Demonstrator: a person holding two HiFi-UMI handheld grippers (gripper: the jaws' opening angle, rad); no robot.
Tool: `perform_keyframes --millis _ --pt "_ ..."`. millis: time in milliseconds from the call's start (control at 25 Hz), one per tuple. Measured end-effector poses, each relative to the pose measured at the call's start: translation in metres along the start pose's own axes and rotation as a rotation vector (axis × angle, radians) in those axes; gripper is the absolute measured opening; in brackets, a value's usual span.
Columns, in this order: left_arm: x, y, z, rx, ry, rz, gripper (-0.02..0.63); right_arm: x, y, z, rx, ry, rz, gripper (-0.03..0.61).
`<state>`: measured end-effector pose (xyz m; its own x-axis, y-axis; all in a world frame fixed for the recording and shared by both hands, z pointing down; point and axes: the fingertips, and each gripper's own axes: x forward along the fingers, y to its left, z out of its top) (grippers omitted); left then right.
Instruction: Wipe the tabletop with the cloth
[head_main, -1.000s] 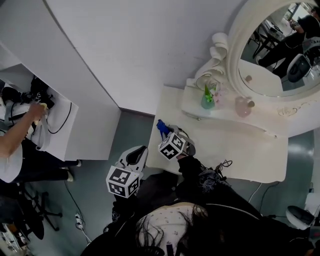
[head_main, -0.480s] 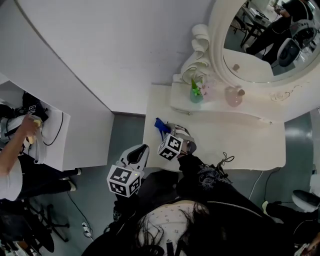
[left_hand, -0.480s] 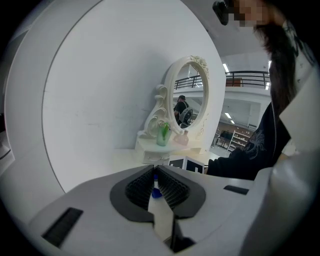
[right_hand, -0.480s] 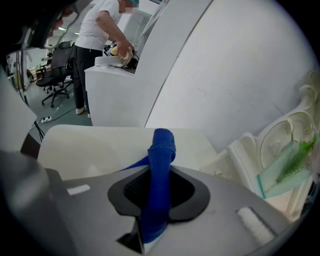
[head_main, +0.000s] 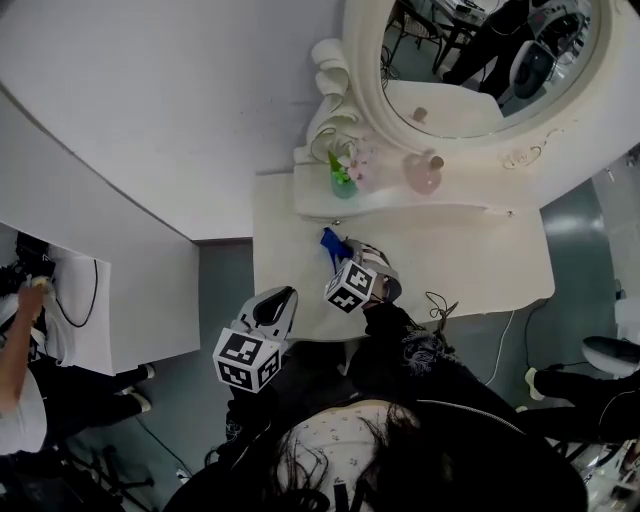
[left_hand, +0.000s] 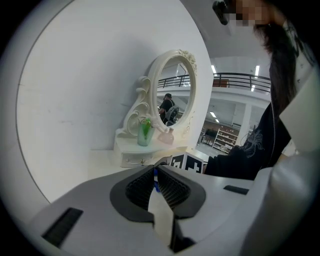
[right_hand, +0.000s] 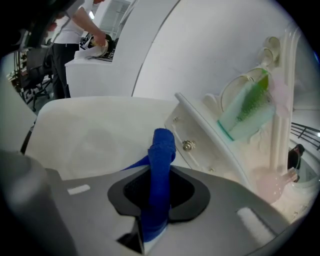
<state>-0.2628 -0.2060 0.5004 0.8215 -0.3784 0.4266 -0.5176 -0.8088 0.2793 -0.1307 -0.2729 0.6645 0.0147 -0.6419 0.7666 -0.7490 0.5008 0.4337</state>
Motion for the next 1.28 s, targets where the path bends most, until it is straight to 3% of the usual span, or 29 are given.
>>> perform_keyframes --millis 600,920,1280 --pt "0.074 -0.065 0.008 0.052 0.062 -0.052 0.002 -0.025 -0.099 -0.130 0.176 0.063 -0.103 0.073" --pt "0.140 -0.150 0.020 0.108 0.112 -0.126 0.002 -0.047 -0.147 -0.209 0.209 0.065 -0.118 0.072" --pt "0.196 -0.194 0.036 0.136 0.130 -0.170 0.002 -0.065 -0.198 -0.282 0.266 0.098 -0.171 0.072"
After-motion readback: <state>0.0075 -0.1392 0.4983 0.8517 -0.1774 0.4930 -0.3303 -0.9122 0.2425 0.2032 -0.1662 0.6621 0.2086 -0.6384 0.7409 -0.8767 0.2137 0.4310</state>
